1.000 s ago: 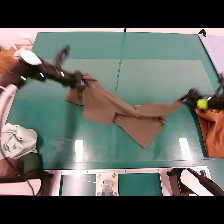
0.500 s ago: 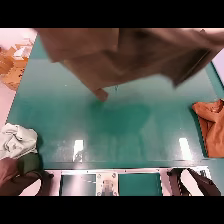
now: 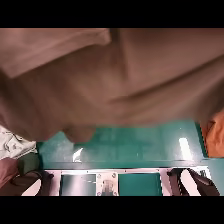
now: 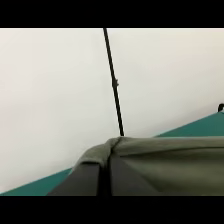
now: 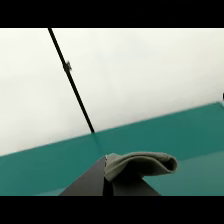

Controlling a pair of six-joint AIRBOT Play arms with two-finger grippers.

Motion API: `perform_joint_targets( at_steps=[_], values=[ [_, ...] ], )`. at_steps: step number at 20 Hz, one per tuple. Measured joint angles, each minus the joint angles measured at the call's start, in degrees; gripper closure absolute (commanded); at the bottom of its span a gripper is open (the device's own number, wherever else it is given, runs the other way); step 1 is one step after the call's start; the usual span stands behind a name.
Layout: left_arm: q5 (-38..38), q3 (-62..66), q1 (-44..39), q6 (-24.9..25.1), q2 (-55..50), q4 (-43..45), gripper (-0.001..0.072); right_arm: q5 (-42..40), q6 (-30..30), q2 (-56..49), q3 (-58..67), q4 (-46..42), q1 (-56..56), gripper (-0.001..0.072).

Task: Fold the shirts.

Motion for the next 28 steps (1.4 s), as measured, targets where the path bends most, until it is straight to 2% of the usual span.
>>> perform_joint_targets(
  at_steps=[4,8,11,13,14,15,16,17,18,19,20,25,28],
  values=[
    [0.5,-9.6,0.0,0.0,-6.8,-0.5,0.0683,-4.1,-4.0,-5.5,-14.8,6.2,0.5,0.0695],
    [3.3,-17.7,0.0,0.9,-21.4,-3.2,0.0683,-15.6,-9.2,-15.9,-33.5,9.8,3.7,0.0695],
    [10.2,-20.2,0.0,3.1,-35.0,-9.2,0.0683,-24.9,-11.3,-28.2,-39.6,11.5,5.9,0.0695],
    [15.7,-20.9,0.0,5.0,-42.0,-14.6,0.0681,-28.7,-12.3,-36.8,-39.5,13.1,6.7,0.0694],
    [17.9,-21.0,0.0,6.0,-44.4,-17.0,0.0542,-29.9,-12.9,-40.4,-38.7,14.0,7.0,0.0647],
    [19.5,-21.2,0.0,6.9,-46.4,-18.8,0.0172,-30.7,-13.5,-43.8,-37.5,14.7,7.1,0.0448],
    [20.5,-21.3,0.2,7.5,-47.8,-19.9,0.0043,-31.5,-14.0,-46.2,-36.2,15.0,7.1,0.0278],
    [21.0,-20.8,0.6,7.6,-48.7,-21.2,0.0042,-31.6,-14.3,-47.8,-35.1,15.2,7.0,0.0299],
    [20.2,-19.9,1.4,7.6,-49.4,-22.0,0.0118,-30.8,-14.6,-48.9,-33.6,15.4,6.6,0.0364],
    [17.7,-18.4,2.6,7.2,-50.0,-22.4,0.0407,-29.1,-14.8,-49.5,-32.1,14.9,5.7,0.0495],
    [14.2,-16.5,4.1,6.7,-50.4,-22.8,0.0676,-26.7,-14.9,-49.7,-30.5,14.0,4.5,0.0695],
    [-9.1,-6.2,13.4,2.7,-50.2,-23.2,0.0686,-9.9,-15.6,-47.3,-27.8,11.1,-2.1,0.0698],
    [-20.0,-7.7,16.0,0.4,-46.4,-17.9,0.0686,-2.9,-17.6,-42.9,-33.1,10.5,-3.9,0.0698]
  ],
)
